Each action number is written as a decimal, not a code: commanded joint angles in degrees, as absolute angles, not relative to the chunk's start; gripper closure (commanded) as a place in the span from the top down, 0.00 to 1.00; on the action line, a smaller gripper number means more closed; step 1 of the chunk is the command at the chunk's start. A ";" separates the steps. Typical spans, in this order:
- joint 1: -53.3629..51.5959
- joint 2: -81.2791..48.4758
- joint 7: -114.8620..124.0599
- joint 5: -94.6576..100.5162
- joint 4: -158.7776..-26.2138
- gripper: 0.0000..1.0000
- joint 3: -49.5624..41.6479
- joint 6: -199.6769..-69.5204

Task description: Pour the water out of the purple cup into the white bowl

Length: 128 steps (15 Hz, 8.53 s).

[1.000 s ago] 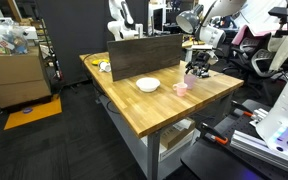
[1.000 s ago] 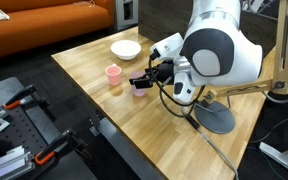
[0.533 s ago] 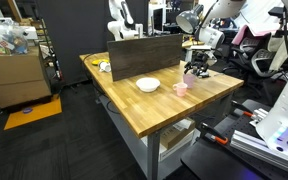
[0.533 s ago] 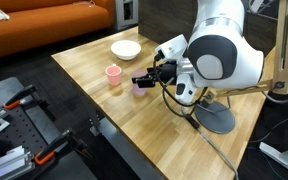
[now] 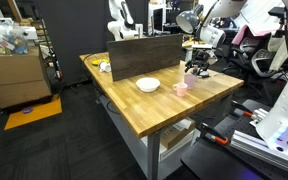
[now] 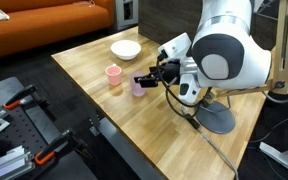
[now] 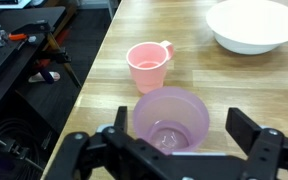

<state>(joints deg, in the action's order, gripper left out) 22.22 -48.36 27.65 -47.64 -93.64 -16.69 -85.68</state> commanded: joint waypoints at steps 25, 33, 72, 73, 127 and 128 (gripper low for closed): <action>23.60 -53.87 27.05 -48.97 -91.80 1.00 -16.03 -81.78; 23.59 -54.74 30.25 -49.28 -91.49 1.00 -16.20 -81.81; 12.21 -46.80 37.01 -47.81 -90.41 0.49 -14.61 -94.48; 12.18 -46.54 37.65 -48.10 -90.26 0.49 -14.30 -94.47; 0.01 -44.40 46.29 -27.60 -85.22 0.49 -7.93 -113.25; -0.40 -44.29 47.32 -25.80 -85.29 0.49 -7.82 -114.81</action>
